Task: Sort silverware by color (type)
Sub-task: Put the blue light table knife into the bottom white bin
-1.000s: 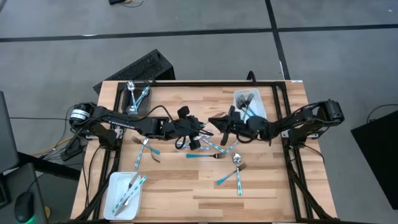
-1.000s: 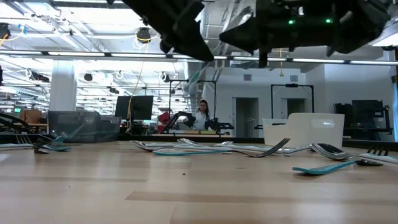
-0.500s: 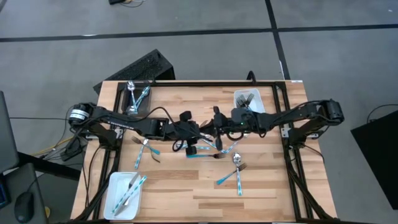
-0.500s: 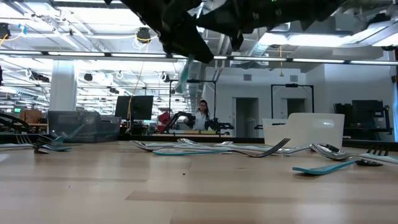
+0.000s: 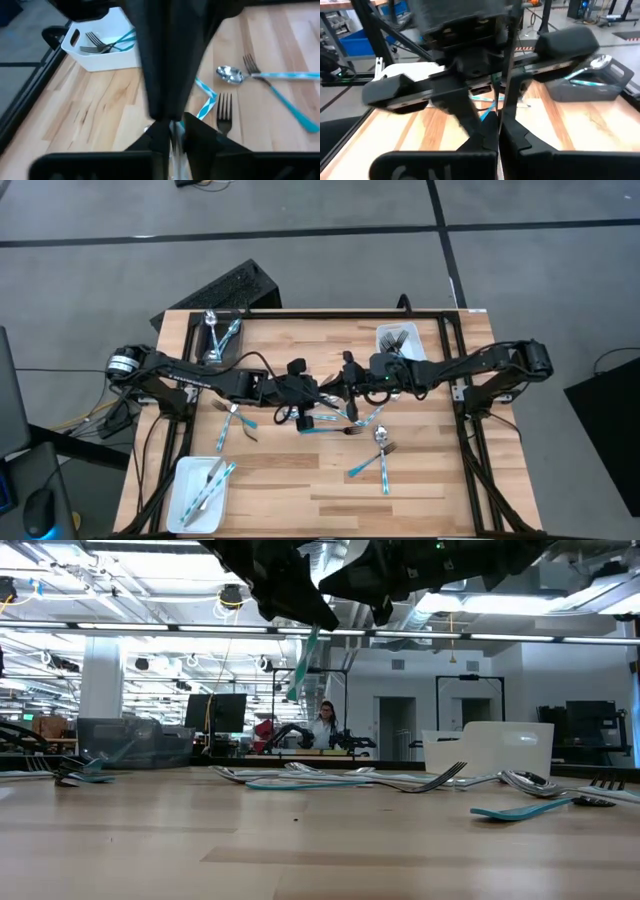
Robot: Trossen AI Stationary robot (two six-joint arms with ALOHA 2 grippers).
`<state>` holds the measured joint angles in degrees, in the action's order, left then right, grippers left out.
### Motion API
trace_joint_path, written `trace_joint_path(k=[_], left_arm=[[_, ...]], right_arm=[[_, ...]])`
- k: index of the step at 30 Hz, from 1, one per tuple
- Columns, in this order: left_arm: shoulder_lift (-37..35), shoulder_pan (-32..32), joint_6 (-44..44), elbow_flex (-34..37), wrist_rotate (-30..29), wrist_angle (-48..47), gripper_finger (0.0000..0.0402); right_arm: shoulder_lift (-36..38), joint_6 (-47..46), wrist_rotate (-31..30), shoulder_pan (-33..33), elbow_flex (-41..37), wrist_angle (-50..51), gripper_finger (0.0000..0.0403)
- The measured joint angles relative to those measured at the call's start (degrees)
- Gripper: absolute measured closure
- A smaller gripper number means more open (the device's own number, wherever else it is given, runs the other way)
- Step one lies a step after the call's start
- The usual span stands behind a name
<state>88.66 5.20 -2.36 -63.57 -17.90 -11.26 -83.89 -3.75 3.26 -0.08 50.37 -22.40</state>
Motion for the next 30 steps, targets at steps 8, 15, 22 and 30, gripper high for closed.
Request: trace_joint_path(k=[8, 15, 22, 30], left_arm=[[-2.24, 0.72, -5.98, 0.0, -5.15, -10.21, 0.0391], [-11.64, 10.98, -35.2, 0.02, -17.05, -40.45, 0.039], [-17.98, 30.2, -72.03, 0.0, -13.67, -59.25, 0.039], [-16.09, 46.84, -94.19, 0.0, -3.08, -59.15, 0.0389]], right_arm=[[1.61, -5.41, -0.32, -0.01, 0.02, -0.54, 0.0302], [2.2, -8.46, -4.76, 0.57, 0.0, 3.93, 0.0211], [2.2, -8.44, -8.16, 1.73, -0.48, 5.68, 0.0199], [2.2, -8.44, -8.52, 1.69, -0.86, 5.11, 0.0209]])
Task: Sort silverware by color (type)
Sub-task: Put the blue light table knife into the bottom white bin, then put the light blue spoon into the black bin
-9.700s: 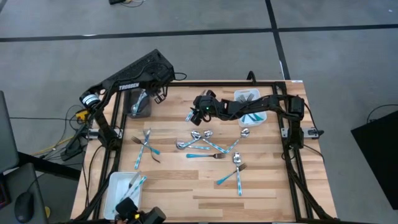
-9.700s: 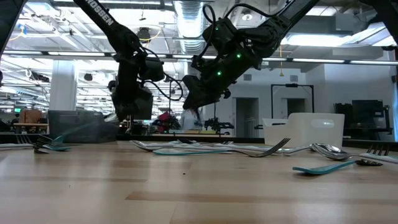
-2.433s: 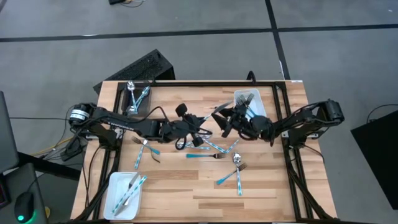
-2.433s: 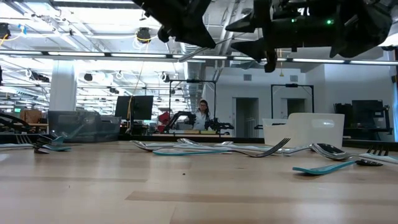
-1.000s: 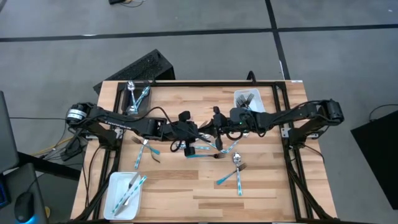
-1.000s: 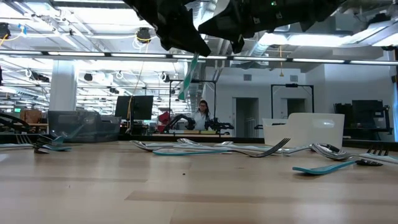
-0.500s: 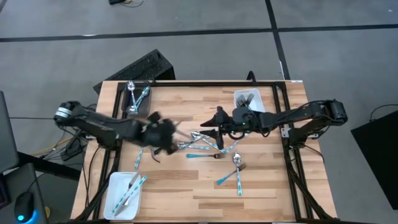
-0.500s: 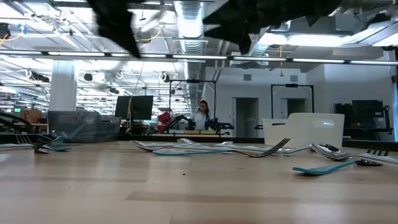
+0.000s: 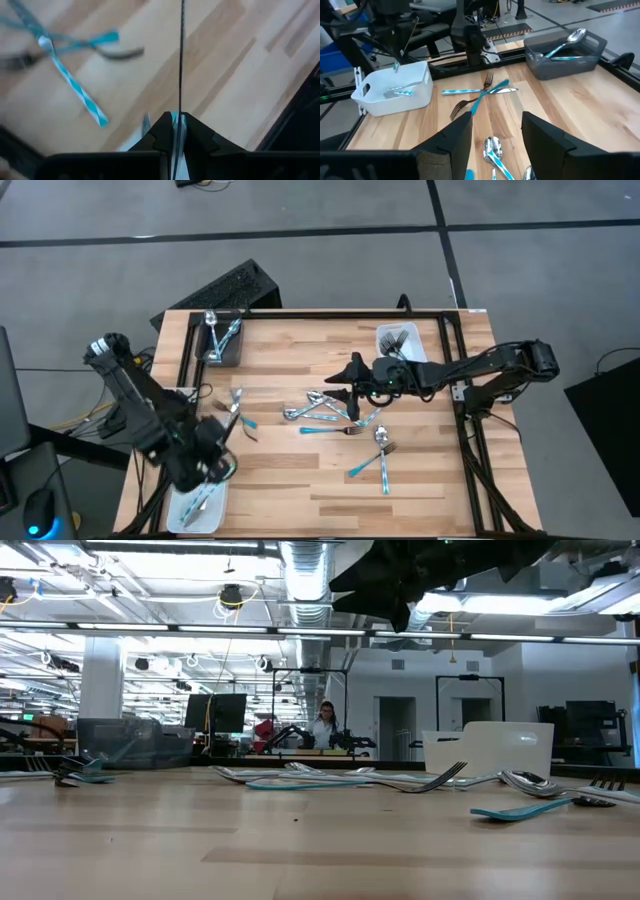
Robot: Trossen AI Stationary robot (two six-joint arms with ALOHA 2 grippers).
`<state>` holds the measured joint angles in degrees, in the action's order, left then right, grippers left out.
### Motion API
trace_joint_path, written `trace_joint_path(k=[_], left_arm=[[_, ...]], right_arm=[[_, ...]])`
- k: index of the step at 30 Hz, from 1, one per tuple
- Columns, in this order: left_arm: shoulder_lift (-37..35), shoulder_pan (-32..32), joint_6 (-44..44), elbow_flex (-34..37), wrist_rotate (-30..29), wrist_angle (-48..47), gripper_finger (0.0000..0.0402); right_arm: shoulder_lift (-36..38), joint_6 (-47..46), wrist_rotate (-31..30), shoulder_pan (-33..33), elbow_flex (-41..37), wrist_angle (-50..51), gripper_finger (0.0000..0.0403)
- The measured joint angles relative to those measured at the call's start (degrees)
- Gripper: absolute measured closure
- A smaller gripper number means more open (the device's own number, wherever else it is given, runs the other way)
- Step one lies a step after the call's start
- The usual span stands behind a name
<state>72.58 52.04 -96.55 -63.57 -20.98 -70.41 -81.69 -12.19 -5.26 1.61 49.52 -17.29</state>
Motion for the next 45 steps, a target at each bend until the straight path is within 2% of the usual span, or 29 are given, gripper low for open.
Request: trace_joint_path(k=[5, 11, 18, 21, 25, 28, 34, 41, 45], left_arm=[[5.0, 6.9, -10.98, 0.0, 2.2, 1.13, 0.0389], [11.64, 11.11, -17.21, 0.01, 4.35, 2.8, 0.0361], [13.78, 11.55, -17.75, 0.02, 5.54, 1.01, 0.029], [13.14, 10.97, -18.17, 0.02, 5.25, -3.63, 0.0261], [11.39, 9.18, -18.06, 0.02, -0.51, -12.23, 0.0239], [8.55, 6.45, -11.34, 0.02, -6.31, -13.59, 0.0241], [2.51, -2.84, 4.75, 0.02, -12.99, -12.02, 0.0263], [0.4, -15.14, 23.38, 0.02, -13.98, -10.74, 0.0281], [0.39, -21.78, 35.26, 1.22, -13.89, -3.17, 0.0285]], right_arm=[[0.0, -0.44, 0.0, 0.02, 0.0, -0.01, 0.0209], [0.0, -1.01, 0.0, 0.0, -0.02, -1.15, 0.0209], [0.0, -1.48, 0.0, 0.0, -0.02, -1.26, 0.0209], [0.0, -1.49, 0.01, 0.0, -0.02, -1.26, 0.0209], [0.0, -1.82, 0.0, 0.0, -0.02, -1.24, 0.0209], [0.0, -2.87, 0.0, 0.0, -0.02, -0.86, 0.0209], [0.0, -3.05, 0.02, 0.34, -0.02, 3.56, 0.0209], [-0.04, -5.79, -2.27, 1.71, -0.04, 12.61, 0.0209], [-0.04, -6.15, -4.24, 3.26, -0.04, 16.8, 0.0209]])
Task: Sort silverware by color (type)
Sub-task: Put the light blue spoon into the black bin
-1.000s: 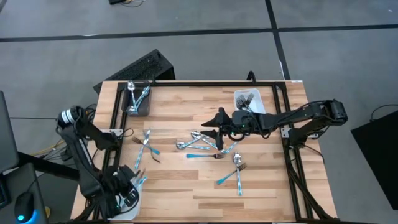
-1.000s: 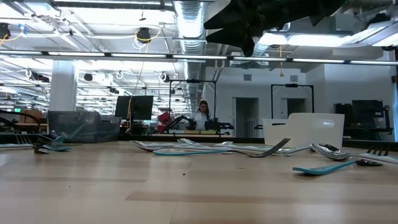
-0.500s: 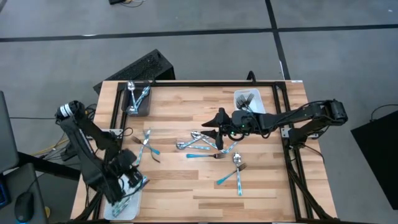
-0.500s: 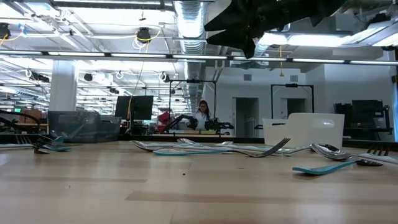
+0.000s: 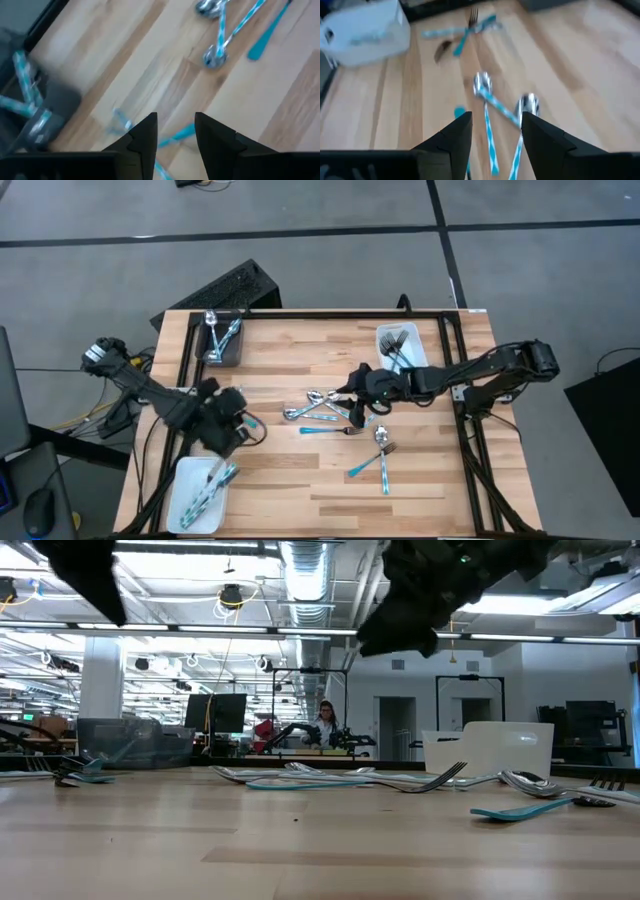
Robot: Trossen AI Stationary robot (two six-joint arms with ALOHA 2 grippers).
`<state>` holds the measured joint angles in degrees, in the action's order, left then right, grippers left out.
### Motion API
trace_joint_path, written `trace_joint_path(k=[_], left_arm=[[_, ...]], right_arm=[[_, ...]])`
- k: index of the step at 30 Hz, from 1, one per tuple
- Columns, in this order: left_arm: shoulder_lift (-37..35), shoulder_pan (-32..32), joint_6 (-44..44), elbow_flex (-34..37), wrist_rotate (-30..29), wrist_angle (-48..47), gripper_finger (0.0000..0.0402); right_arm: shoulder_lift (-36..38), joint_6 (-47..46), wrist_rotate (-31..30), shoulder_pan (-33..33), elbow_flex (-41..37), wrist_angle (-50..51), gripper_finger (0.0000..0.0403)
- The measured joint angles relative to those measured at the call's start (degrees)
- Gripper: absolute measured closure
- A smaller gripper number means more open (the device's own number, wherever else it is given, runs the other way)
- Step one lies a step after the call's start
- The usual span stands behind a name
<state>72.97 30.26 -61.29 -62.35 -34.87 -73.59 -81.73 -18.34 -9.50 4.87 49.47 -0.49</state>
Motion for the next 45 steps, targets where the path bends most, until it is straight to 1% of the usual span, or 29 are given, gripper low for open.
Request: trace_joint_path(k=[3, 8, 10, 13, 16, 18, 20, 24, 29, 34, 37, 40, 44, 45], left_arm=[[0.09, -4.25, 10.99, 3.3, 0.01, 10.31, 0.0285], [0.13, -9.64, 26.16, 10.34, 0.06, 28.73, 0.0285], [0.13, -11.5, 30.33, 12.94, 0.55, 35.37, 0.0285], [0.13, -13.7, 34.44, 16.03, 1.6, 43.36, 0.0285], [0.13, -14.96, 35.54, 17.74, 1.42, 46.9, 0.0285], [0.13, -15.27, 35.54, 18.15, 1.38, 47.43, 0.0285], [0.13, -15.28, 35.53, 18.29, 1.31, 47.46, 0.0285], [-0.05, -14.73, 35.44, 18.3, 1.33, 46.27, 0.0285], [-2.45, -14.03, 34.93, 18.21, 0.48, 44.35, 0.0285], [-6.68, -12.82, 34.06, 18.21, -0.08, 43.47, 0.0285], [-9.48, -10.68, 31.65, 18.18, 0.56, 40.68, 0.0285], [-12.13, -7.25, 26.81, 18.18, 0.87, 36.89, 0.0285], [-14.32, -2.16, 20.49, 18.69, -1.95, 33.85, 0.0285], [-14.42, -1.11, 19.37, 18.69, -2.8, 33.51, 0.0285]], right_arm=[[0.0, -1.64, -0.08, 1.09, 0.0, 4.8, 0.0209], [-0.02, -6.4, -0.17, 2.84, -0.05, 13.31, 0.0209], [-0.02, -8.17, -1.56, 3.55, -0.45, 13.7, 0.0209], [-0.06, -9.09, -5.37, 4.25, -1.51, 12.73, 0.0209], [-2.44, -8.87, -7.25, 3.78, -1.86, 12.71, 0.0209], [-4.24, -8.03, -7.4, 3.11, -2.1, 12.7, 0.0209], [-5.88, -6.87, -7.63, 2.46, -1.89, 10.08, 0.0209], [-8.32, -5.17, -7.63, 1.32, -1.97, 7.85, 0.0209], [-8.55, -3.82, -8.74, -0.11, -1.88, 7.19, 0.0209], [-8.57, -6.03, -8.69, -1.01, -1.88, 6.85, 0.0209], [-9.64, -8.06, -8.62, -0.89, -1.86, 5.01, 0.0209], [-9.89, -8.19, -8.6, -0.2, -1.92, 3.93, 0.0209], [-13.09, -6.72, -8.58, 0.55, -2.09, 2.08, 0.0209], [-14.07, -6.69, -8.55, 0.67, -2.0, 0.26, 0.0209]])
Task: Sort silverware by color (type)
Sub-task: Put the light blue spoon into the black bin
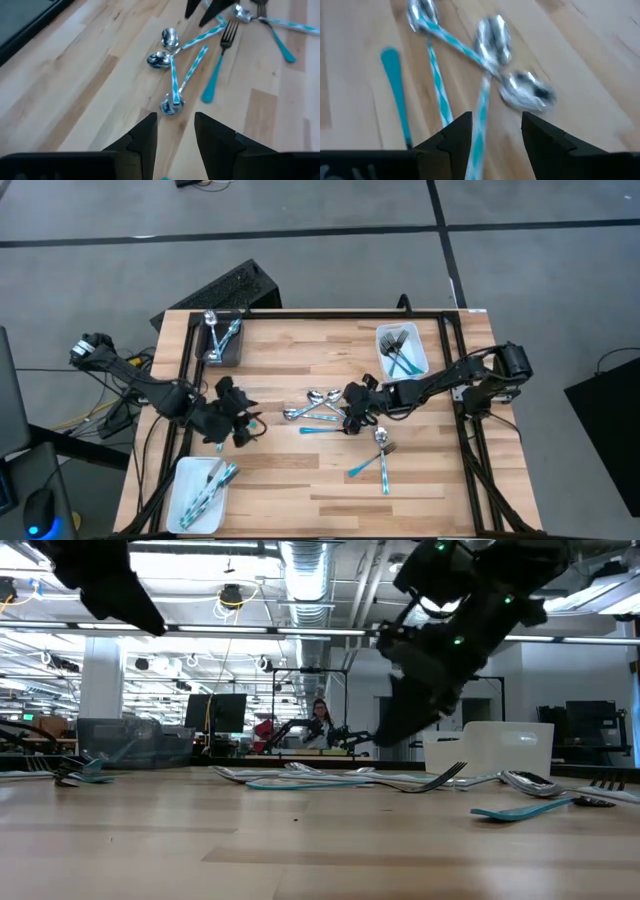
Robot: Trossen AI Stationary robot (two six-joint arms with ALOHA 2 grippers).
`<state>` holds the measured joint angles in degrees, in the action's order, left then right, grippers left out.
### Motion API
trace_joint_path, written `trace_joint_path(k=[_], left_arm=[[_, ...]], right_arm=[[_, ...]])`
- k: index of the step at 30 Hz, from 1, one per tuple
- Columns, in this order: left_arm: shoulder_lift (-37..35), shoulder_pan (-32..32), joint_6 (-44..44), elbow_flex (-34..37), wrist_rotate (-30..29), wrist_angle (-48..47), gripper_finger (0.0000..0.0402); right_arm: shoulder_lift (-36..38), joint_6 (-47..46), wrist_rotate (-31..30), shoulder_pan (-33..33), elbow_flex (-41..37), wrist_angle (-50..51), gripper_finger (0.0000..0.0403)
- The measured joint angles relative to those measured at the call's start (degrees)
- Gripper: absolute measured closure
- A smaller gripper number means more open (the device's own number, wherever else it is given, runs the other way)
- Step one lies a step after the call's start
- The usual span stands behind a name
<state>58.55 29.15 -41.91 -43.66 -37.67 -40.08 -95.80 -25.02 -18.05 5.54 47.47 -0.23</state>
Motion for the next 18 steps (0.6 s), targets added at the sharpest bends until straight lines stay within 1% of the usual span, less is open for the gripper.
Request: trace_joint_path(k=[2, 8, 12, 18], left_arm=[[-0.12, 1.87, -1.58, 0.04, -1.25, -0.52, 0.0285], [-0.2, 4.63, -2.25, 0.04, -5.37, -0.74, 0.0285], [-1.24, 4.08, -1.86, 0.04, -8.86, -1.61, 0.0285], [-2.21, 1.67, 0.22, 0.02, -8.89, -1.64, 0.0285]], right_arm=[[-1.85, 0.01, 0.01, 0.09, 0.27, -2.0, 0.0209], [-5.56, 1.67, -0.06, 0.05, 1.55, -2.27, 0.0209], [-5.74, 3.95, -0.1, -0.45, 2.98, -2.38, 0.0209], [-5.58, 5.45, -0.1, -2.77, 4.51, -0.92, 0.0209]])
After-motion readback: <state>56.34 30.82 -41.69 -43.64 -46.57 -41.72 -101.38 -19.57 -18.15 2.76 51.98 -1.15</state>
